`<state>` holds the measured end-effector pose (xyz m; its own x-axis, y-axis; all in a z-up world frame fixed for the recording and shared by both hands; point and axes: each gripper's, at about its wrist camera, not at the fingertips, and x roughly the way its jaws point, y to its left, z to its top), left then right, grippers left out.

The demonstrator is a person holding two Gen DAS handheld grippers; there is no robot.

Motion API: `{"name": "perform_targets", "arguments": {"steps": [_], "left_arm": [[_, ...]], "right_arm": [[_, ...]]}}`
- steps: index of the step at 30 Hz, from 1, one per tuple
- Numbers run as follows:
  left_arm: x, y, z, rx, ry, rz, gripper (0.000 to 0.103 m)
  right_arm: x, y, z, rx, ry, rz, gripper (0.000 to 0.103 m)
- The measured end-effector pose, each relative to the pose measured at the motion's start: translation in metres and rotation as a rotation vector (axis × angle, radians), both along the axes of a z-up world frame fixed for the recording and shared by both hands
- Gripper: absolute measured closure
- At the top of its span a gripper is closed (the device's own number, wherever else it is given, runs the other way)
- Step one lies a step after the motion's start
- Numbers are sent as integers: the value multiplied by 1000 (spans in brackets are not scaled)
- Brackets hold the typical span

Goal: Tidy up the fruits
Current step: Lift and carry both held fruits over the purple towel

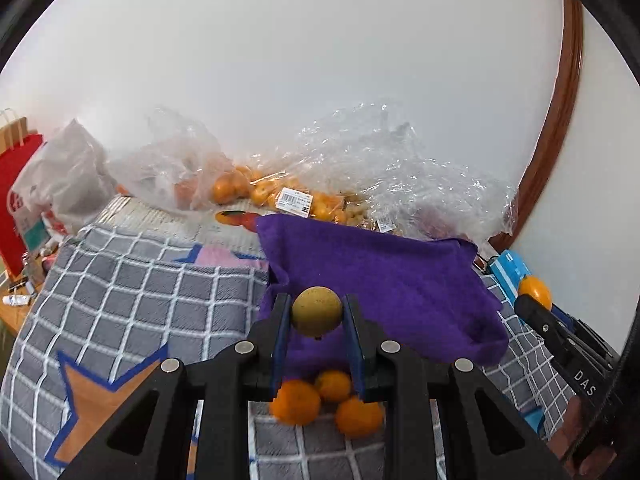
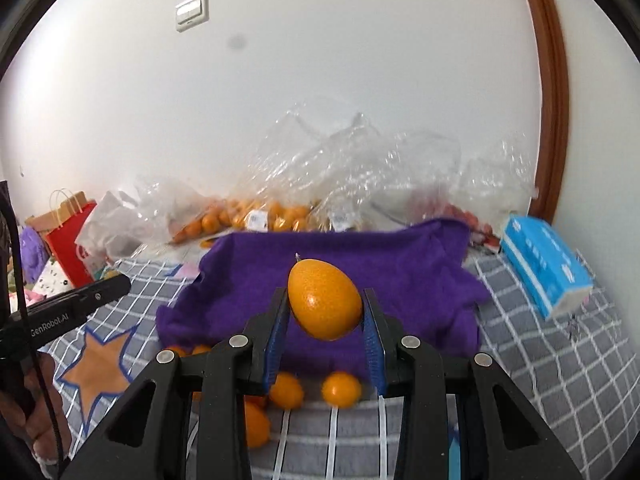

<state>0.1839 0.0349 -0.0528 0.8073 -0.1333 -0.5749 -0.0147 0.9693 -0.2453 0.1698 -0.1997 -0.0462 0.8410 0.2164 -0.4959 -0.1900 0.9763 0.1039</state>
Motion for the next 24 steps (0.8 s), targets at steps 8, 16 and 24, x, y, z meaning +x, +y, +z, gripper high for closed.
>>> {"name": "perform_targets", "arguments": {"steps": [8,16,24], "left_arm": [[42,-14,-1,50,-21,14,79],[65,-10,-25,52,-25,47,78],[71,-13,-41,23,-18,10,78]], "right_arm": [[46,-1,1,11,7,-11,67],[86,-3,-24,16,41,-23,67],[101,-14,-54,2,116,-46,67]]}}
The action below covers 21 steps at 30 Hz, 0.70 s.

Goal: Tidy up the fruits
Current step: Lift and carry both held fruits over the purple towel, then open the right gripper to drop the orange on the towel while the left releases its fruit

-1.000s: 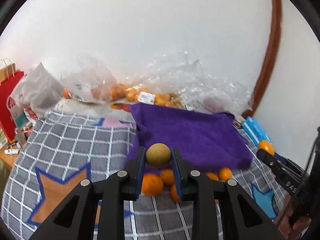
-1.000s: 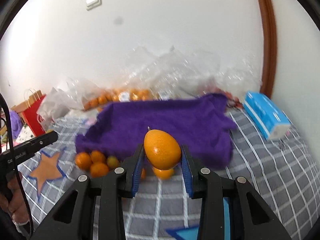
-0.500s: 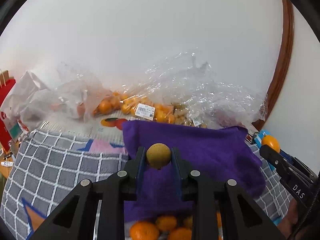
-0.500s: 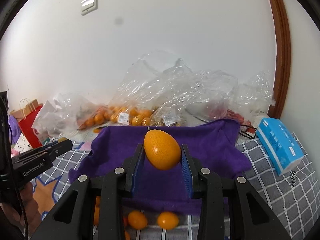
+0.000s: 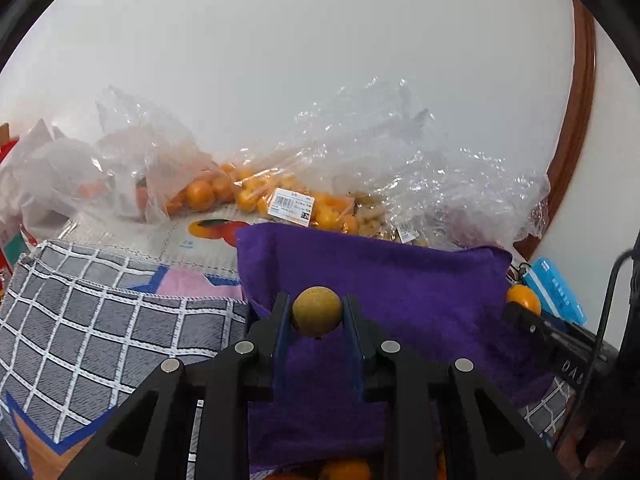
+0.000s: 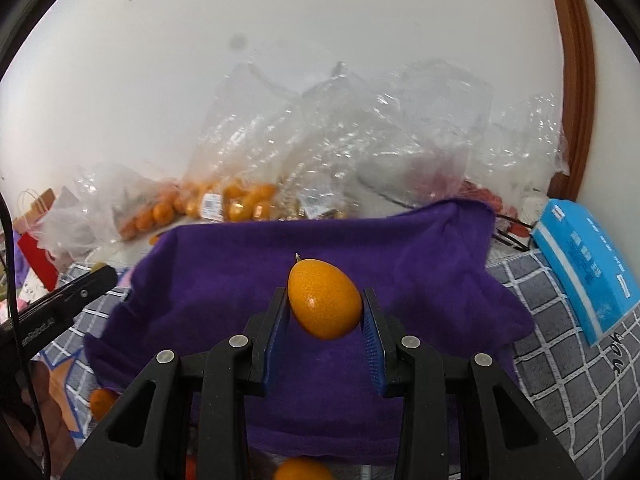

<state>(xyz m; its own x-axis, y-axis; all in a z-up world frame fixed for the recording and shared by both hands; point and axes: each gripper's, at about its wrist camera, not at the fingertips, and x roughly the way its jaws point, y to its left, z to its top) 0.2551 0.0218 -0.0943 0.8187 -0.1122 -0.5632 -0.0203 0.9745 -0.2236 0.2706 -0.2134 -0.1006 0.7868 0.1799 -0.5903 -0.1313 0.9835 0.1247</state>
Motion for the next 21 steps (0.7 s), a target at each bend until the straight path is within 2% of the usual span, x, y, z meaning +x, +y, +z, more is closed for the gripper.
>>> {"name": "perform_targets", "arguments": {"steps": [5,13,21], "left_arm": [[5,-5,-9,1,20,-17,78],[14,-3,-22,-14,74,-28,78],[15,-3,-26,-29,90,-47,78]], "right_arm": [[1,-9,-5,17,-8,-13,67],[9,-5,-23,1,46,-1,67],[11,-1,-30,10,77,19,67]]}}
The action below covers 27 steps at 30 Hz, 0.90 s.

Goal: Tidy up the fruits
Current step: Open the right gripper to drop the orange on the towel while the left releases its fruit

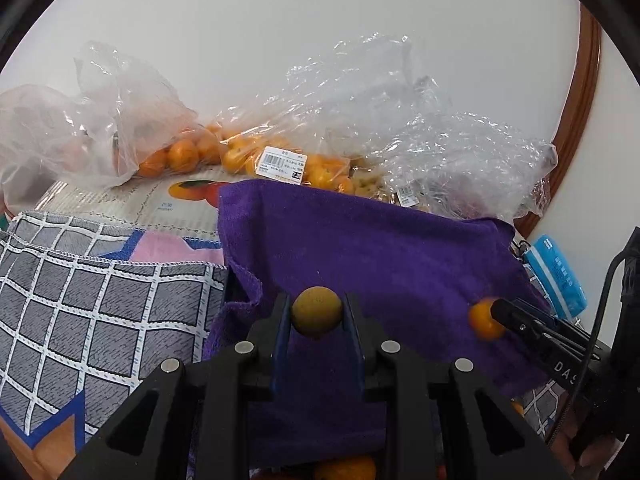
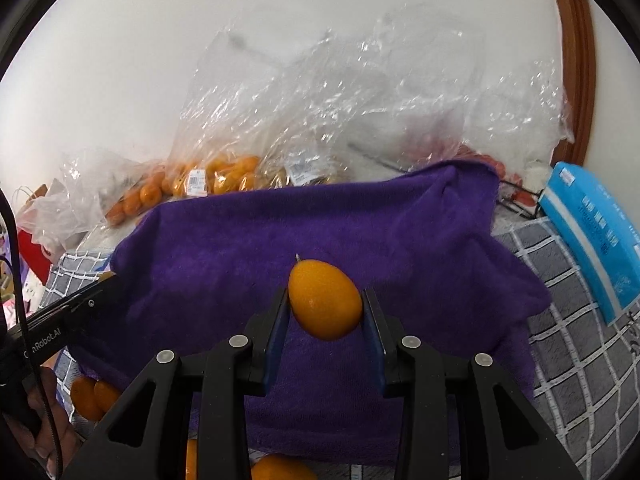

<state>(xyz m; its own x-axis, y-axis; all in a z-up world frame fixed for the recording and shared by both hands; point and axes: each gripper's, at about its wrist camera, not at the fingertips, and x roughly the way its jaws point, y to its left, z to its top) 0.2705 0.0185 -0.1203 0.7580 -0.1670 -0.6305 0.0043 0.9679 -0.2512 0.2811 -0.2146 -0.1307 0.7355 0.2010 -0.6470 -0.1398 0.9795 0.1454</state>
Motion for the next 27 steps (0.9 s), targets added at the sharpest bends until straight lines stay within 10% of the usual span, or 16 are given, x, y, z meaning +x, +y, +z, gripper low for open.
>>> {"name": "perform_targets", "arguments": {"steps": [20,27], "left_arm": [[5,-7,-7,24,44,-40,78],[1,-9,-3,8,16,-59,76]], "right_arm": [[-1,-3,0,-12,5,-36,66],[-8,-5,8,-5,-38,-60,49]]}}
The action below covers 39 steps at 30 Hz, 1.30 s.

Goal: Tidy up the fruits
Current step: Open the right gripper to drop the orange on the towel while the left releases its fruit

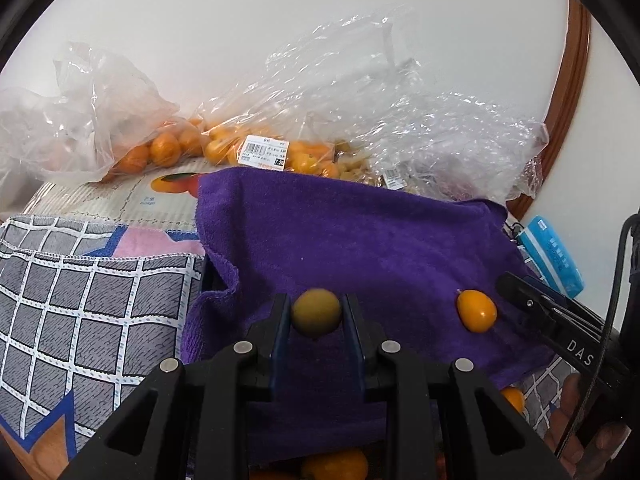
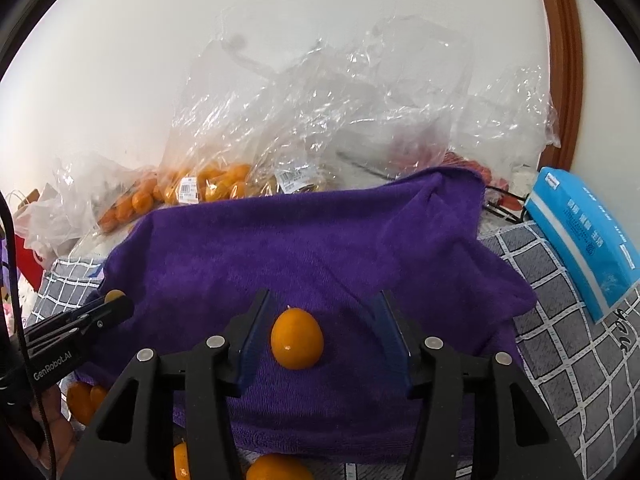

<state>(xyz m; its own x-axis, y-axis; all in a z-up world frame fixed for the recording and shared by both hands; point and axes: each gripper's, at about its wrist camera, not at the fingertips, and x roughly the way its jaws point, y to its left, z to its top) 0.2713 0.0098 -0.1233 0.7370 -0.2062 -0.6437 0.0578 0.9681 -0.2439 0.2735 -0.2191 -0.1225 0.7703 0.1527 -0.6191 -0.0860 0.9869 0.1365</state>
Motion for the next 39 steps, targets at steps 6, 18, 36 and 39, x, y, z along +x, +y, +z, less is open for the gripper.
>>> {"name": "perform_targets", "arguments": {"steps": [6,18,36,39], "left_arm": [[-4,6,5,-59,-29,-5,60],[-9,12,10,-61,-86,40,59],[-20,18,22,-90,-129,77,58],[-25,25,36,-147,-117,38,58]], "right_arm": [[-2,-7,4,29,-1,-37,46],[-20,-14,30,18,-81,-86,46],[-83,7,-9,25,101,84,48],[-79,12,-17,1,119,87,51]]}}
